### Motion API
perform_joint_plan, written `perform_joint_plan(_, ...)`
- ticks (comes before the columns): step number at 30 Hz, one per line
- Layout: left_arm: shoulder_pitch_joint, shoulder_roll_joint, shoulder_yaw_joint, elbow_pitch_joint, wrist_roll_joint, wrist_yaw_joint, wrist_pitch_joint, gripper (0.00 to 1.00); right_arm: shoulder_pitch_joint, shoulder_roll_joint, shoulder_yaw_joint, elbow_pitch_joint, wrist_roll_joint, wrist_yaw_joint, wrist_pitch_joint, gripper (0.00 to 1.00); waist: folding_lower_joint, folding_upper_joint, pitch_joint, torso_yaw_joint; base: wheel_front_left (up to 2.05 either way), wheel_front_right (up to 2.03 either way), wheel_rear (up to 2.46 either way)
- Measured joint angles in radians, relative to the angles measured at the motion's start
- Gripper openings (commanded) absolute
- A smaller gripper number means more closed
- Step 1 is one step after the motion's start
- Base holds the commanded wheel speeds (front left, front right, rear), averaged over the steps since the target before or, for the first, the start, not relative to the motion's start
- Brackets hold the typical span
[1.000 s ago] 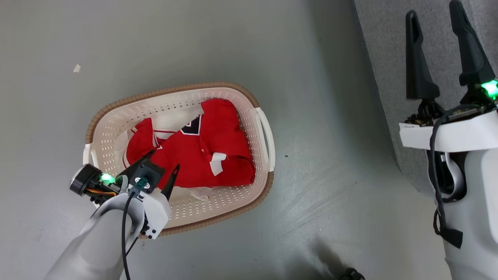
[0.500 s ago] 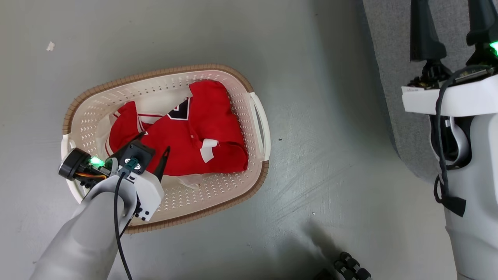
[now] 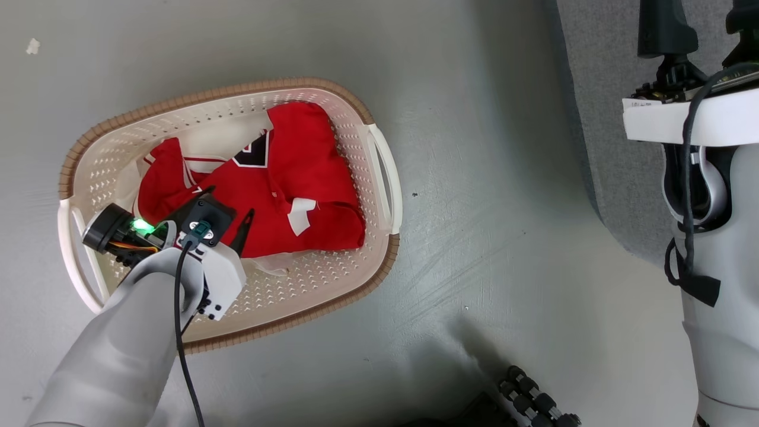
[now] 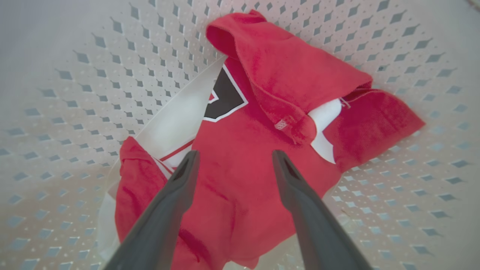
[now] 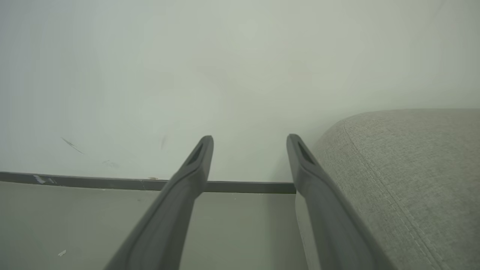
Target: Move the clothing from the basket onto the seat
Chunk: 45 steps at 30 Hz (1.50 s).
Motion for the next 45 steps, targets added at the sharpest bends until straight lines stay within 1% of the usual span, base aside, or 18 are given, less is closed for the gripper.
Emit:
perform_joint_plan(8,-0.032,0.028,-0.018,0.056,0.041,0.001,0.028,1.0,-0.017,0.0,-0.002,0.002,0.02,0.0,0.0,1.0,0.0,0.0,0.031,-0.025,0.0,0.0,0.0)
perform_joint_plan(16,-0.054,0.043,-0.029,0.1,0.056,0.025,0.058,1.0,-0.037,0.0,0.001,0.005,0.038,0.0,0.0,1.0,0.0,0.0,0.05,-0.042,0.0,0.0,0.0)
perform_joint_plan(19,-0.065,0.044,-0.03,0.117,0.062,0.036,0.069,1.0,-0.037,0.0,0.006,0.005,0.042,0.0,0.0,1.0,0.0,0.0,0.054,-0.046,0.0,0.0,0.0)
perform_joint_plan(27,-0.081,0.036,-0.034,0.155,0.062,0.037,0.096,1.0,-0.038,0.0,0.006,0.005,0.042,0.0,0.0,1.0,0.0,0.0,0.058,-0.051,0.0,0.0,0.0)
perform_joint_plan(28,-0.081,0.034,-0.035,0.159,0.062,0.036,0.101,0.83,-0.038,0.0,0.006,0.005,0.042,0.0,0.0,1.0,0.0,0.0,0.058,-0.051,0.0,0.0,0.0)
perform_joint_plan(29,-0.082,0.03,-0.036,0.164,0.062,0.035,0.107,0.42,-0.038,0.0,0.006,0.005,0.042,0.0,0.0,1.0,0.0,0.0,0.058,-0.051,0.0,0.0,0.0)
perform_joint_plan(30,-0.082,0.025,-0.04,0.169,0.062,0.035,0.109,0.14,-0.038,0.0,0.006,0.005,0.043,0.0,0.0,1.0,0.0,0.0,0.058,-0.051,0.0,0.0,0.0)
perform_joint_plan(31,-0.082,0.022,-0.043,0.173,0.062,0.034,0.113,0.0,-0.038,0.0,0.006,0.005,0.044,0.0,0.0,1.0,0.0,0.0,0.058,-0.051,0.0,0.0,0.0)
perform_joint_plan(33,-0.082,0.017,-0.046,0.178,0.062,0.027,0.114,0.0,-0.038,0.0,0.006,0.005,0.044,0.0,0.0,1.0,0.0,0.0,0.058,-0.051,0.0,0.0,0.0)
perform_joint_plan(38,-0.083,0.004,-0.055,0.178,0.062,0.024,0.111,0.0,-0.038,0.0,0.002,0.007,0.044,0.0,0.0,1.0,0.0,0.0,0.056,-0.05,0.0,0.0,0.0)
perform_joint_plan(40,-0.085,-0.002,-0.058,0.177,0.063,0.017,0.102,0.0,-0.038,0.0,-0.002,0.007,0.048,0.0,0.0,1.0,0.0,0.0,0.055,-0.049,0.0,0.0,0.0)
perform_joint_plan(45,-0.091,-0.016,-0.055,0.161,0.067,0.017,0.067,0.0,-0.038,0.0,-0.012,0.008,0.051,0.0,0.0,1.0,0.0,0.0,0.05,-0.043,0.0,0.0,0.0)
